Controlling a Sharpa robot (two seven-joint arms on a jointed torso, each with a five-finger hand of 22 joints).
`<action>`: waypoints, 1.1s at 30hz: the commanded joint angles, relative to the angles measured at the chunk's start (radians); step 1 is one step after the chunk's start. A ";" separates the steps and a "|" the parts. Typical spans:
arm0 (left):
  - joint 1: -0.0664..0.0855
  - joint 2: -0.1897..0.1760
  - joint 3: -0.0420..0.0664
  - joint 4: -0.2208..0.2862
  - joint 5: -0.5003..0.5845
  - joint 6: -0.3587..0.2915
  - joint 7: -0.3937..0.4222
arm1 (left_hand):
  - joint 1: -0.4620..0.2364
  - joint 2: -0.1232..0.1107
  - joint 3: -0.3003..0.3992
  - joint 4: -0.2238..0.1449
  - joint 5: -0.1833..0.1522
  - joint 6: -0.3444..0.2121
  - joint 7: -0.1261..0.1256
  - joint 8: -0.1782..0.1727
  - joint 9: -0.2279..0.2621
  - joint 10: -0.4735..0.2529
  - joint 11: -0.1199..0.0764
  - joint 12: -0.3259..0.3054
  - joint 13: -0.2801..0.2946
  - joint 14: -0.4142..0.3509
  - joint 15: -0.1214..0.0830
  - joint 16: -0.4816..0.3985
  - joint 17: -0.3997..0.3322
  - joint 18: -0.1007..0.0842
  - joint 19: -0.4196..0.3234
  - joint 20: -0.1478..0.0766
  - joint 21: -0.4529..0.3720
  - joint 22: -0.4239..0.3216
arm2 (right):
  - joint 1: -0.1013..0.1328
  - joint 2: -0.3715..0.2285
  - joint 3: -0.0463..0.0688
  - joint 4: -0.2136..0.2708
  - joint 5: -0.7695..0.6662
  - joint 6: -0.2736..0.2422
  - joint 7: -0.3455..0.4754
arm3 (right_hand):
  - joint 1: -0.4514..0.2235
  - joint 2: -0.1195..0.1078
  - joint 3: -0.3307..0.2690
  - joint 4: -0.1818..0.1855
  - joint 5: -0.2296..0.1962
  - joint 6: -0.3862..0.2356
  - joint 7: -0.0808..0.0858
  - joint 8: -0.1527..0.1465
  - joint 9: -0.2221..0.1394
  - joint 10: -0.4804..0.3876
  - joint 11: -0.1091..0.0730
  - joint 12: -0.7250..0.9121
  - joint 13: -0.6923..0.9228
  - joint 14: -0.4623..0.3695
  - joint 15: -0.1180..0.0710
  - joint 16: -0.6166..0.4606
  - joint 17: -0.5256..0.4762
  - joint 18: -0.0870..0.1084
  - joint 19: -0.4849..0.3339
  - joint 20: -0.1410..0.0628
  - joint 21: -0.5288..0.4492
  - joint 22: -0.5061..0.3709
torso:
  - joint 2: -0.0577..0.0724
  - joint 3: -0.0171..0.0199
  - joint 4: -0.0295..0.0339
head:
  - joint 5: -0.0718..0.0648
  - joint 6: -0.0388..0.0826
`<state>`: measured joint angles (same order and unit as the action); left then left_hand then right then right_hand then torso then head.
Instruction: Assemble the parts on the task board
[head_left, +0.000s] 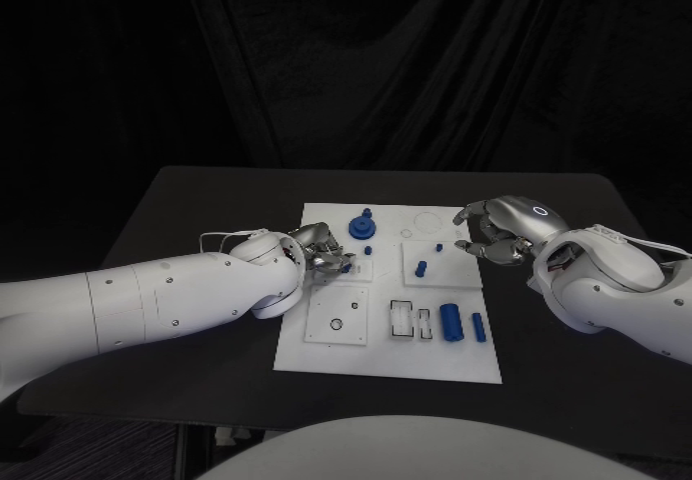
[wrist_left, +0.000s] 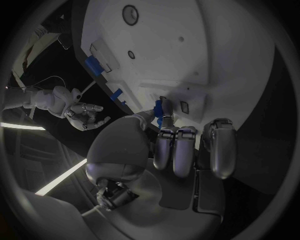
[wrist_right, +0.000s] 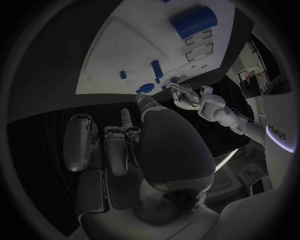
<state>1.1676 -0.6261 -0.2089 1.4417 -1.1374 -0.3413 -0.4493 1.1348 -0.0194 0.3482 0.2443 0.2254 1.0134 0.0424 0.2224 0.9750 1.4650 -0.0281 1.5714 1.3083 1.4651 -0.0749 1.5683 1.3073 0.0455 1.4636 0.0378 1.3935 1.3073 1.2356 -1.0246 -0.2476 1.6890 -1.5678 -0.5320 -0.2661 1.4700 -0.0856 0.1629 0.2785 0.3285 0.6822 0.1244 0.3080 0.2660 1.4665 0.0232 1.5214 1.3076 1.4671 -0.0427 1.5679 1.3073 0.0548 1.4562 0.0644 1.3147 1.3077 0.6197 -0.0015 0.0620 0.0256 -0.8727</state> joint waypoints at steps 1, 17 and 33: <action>-0.006 -0.001 -0.002 0.003 0.006 0.010 0.016 | -0.010 -0.001 -0.008 0.001 -0.006 -0.002 0.008 -0.004 0.002 0.106 0.009 -0.001 0.263 0.106 0.008 0.003 0.264 -0.001 0.012 0.006 -0.008 0.205 | -0.003 0.000 0.001 0.000 -0.003 0.008 -0.018 | -0.002 0.005 0.004 0.004 0.005 0.006 -0.002 0.003 -0.001 0.051 -0.003 -0.006 0.198 0.101 -0.002 -0.005 0.255 0.006 -0.009 0.001 -0.007 0.180 | 0.000 0.0002 -0.0001 | 0.002 0.000; -0.006 -0.010 -0.002 0.009 0.006 -0.017 0.030 | 0.035 0.006 -0.023 -0.006 0.047 0.000 0.006 -0.018 -0.003 0.106 0.009 -0.001 0.263 0.106 0.010 0.003 0.264 0.000 0.009 0.009 -0.012 0.204 | -0.005 -0.001 0.001 -0.001 -0.002 0.009 -0.018 | -0.002 0.005 0.004 0.004 0.005 0.006 -0.002 0.003 -0.001 0.051 -0.003 -0.006 0.198 0.101 -0.002 -0.005 0.255 0.006 -0.009 0.001 -0.007 0.180 | 0.000 0.0003 0.0007 | 0.004 0.000; -0.007 -0.016 -0.002 0.005 0.006 -0.056 0.025 | 0.049 0.009 -0.028 -0.008 0.060 0.018 0.000 0.000 0.017 0.106 0.005 -0.001 0.263 0.106 0.007 0.003 0.264 -0.002 0.014 0.007 -0.002 0.207 | -0.005 -0.005 0.001 0.000 -0.002 0.011 -0.019 | -0.003 0.005 0.004 0.005 0.005 0.006 -0.002 0.004 -0.002 0.051 -0.003 -0.005 0.199 0.101 -0.002 -0.005 0.255 0.006 -0.009 0.001 -0.007 0.180 | 0.000 0.0001 0.0009 | 0.006 0.000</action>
<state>1.1629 -0.6433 -0.2115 1.4452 -1.1369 -0.3804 -0.4299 1.1763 -0.0125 0.3275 0.2370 0.2805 1.0260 0.0431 0.2169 0.9911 1.4682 -0.0249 1.5714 1.3083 1.4688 -0.0713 1.5683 1.3079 0.0457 1.4672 0.0415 1.3886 1.3073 1.2334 -1.0279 -0.2476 1.6877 -1.5670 -0.5256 -0.2678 1.4700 -0.0856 0.1629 0.2785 0.3285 0.6822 0.1244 0.3080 0.2645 1.4666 0.0232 1.5214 1.3074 1.4671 -0.0427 1.5679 1.3073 0.0547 1.4562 0.0644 1.3107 1.3074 0.6194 -0.0013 0.0620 0.0334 -0.8727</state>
